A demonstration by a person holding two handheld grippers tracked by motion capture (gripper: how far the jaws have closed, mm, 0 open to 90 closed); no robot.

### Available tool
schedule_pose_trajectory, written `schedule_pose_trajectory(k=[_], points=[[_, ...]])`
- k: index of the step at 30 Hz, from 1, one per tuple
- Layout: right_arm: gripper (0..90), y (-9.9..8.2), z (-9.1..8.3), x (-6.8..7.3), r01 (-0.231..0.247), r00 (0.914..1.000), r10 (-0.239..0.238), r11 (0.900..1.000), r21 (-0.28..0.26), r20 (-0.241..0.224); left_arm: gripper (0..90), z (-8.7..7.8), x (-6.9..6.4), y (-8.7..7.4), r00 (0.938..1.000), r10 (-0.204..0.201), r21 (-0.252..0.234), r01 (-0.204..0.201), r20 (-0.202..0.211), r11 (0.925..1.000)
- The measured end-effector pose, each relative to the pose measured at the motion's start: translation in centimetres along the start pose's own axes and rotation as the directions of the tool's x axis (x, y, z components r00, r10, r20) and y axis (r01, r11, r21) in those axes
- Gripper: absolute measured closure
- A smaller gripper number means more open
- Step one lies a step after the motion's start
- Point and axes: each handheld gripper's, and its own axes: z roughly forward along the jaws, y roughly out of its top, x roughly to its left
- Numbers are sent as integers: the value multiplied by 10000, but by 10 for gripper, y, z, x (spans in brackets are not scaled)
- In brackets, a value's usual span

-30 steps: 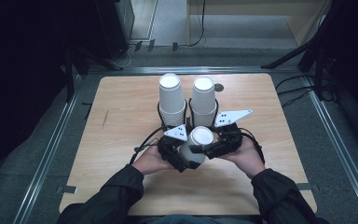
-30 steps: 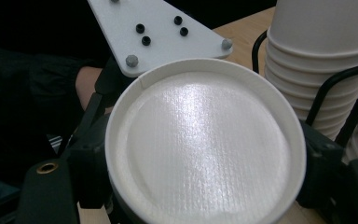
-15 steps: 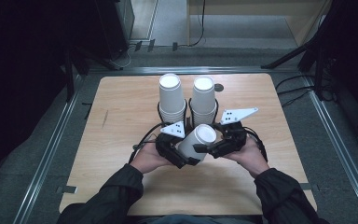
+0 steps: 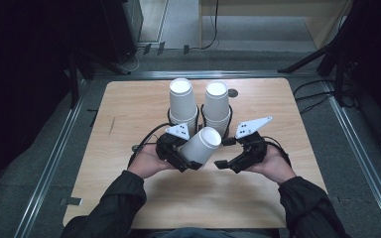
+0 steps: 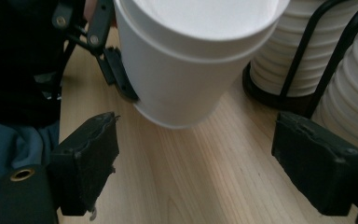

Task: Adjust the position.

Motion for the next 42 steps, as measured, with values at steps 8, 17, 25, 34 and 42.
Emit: schedule_pose_trajectory(k=[8, 17, 25, 34, 42], points=[[155, -7, 8, -1, 232, 9997, -239, 9977, 641, 101, 120, -9, 6, 0, 9998, 182, 589, -178, -50, 9981], [156, -10, 14, 0, 320, 9993, -337, 9959, 843, 189, 120, -7, 8, -6, 9972, 571, 1824, -475, -474, 9821], [156, -10, 16, 2, 550, 9984, -560, 9944, 906, 90, 121, 12, 4, -6, 9971, 737, 2468, -662, -213, 9668], [155, -7, 21, 6, 941, 9954, -922, 9921, 826, -265, 120, 33, -8, -3, 9927, 1035, 2936, -1174, 625, 9487], [162, -3, 34, 13, 1291, 9896, -1199, 9838, 1240, -794, 118, 41, -17, 1, 9848, 1387, 2968, -1641, 1050, 9407]])
